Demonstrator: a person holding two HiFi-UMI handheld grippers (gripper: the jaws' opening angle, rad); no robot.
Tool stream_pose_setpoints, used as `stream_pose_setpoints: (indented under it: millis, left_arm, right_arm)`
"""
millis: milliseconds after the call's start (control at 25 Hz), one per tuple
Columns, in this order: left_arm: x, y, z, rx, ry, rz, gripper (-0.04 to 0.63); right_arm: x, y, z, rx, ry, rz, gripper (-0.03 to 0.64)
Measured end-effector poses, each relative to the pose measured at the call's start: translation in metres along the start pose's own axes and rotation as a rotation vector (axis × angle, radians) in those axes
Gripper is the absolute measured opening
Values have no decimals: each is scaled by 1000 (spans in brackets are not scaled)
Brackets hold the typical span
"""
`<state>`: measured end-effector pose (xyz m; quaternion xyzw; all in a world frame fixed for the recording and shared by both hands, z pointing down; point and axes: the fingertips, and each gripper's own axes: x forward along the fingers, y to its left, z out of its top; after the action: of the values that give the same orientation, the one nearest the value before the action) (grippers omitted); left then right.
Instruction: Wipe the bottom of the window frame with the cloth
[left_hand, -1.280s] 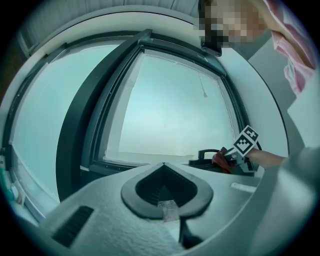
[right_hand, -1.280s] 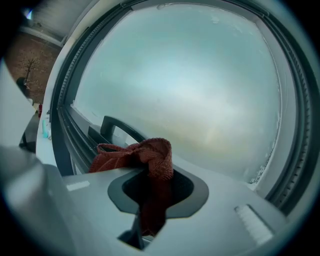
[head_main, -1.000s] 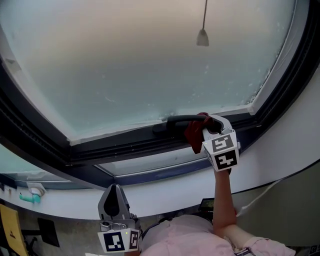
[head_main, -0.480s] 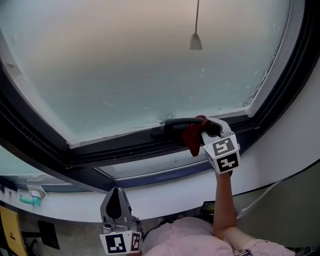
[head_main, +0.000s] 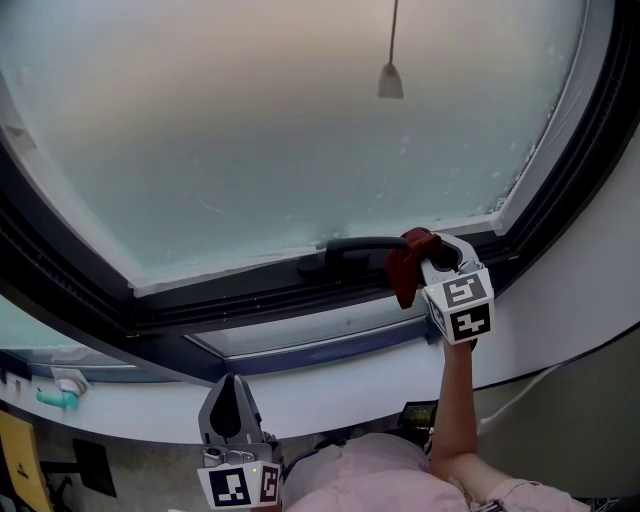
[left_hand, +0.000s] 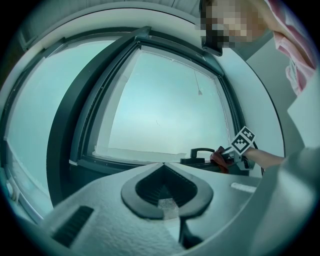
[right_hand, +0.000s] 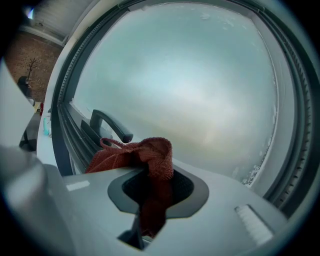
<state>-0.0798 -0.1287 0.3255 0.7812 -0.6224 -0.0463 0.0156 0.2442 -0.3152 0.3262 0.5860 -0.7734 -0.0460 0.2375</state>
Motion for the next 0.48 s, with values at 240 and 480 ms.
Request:
stream_pose_setpoints:
  millis: [240, 480]
  left_arm:
    - [5, -5, -2, -2, 7, -14, -6]
    - [9, -9, 2, 3, 3, -24, -6]
  right_arm:
    - [-1, -4, -3, 4, -3, 11, 63]
    - [-2, -9, -5, 9, 1, 13, 63]
